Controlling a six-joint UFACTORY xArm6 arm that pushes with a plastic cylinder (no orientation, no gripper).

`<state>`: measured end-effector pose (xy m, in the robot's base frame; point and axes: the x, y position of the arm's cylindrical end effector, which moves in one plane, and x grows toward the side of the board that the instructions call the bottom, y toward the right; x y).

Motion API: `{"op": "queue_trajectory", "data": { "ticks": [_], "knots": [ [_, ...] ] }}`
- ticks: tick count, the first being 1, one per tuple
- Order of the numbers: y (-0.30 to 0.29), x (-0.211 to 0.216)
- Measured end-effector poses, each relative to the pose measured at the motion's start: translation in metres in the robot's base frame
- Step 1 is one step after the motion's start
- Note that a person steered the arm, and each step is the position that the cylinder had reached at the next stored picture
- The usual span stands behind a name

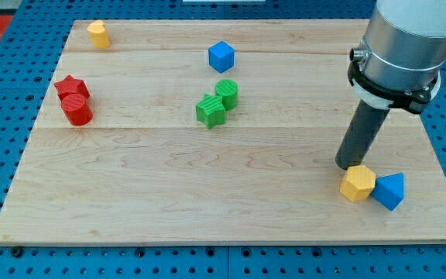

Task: Slide the green star towards the yellow hexagon

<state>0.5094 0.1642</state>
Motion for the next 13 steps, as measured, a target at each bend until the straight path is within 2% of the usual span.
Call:
{"op": "queue_trajectory", "data": {
  "ticks": [1,3,5,6,8,9,11,12,13],
  "knots": [
    [-0.011,-0.016],
    [-0.019,-0.086],
    [-0.068,-0.145],
    [-0.131,-0.149],
    [-0.21,-0.091],
    [-0.211,-0.073],
    [-0.269,-0.035],
    [-0.215,-0.026],
    [-0.114,-0.026]
  ]
}}
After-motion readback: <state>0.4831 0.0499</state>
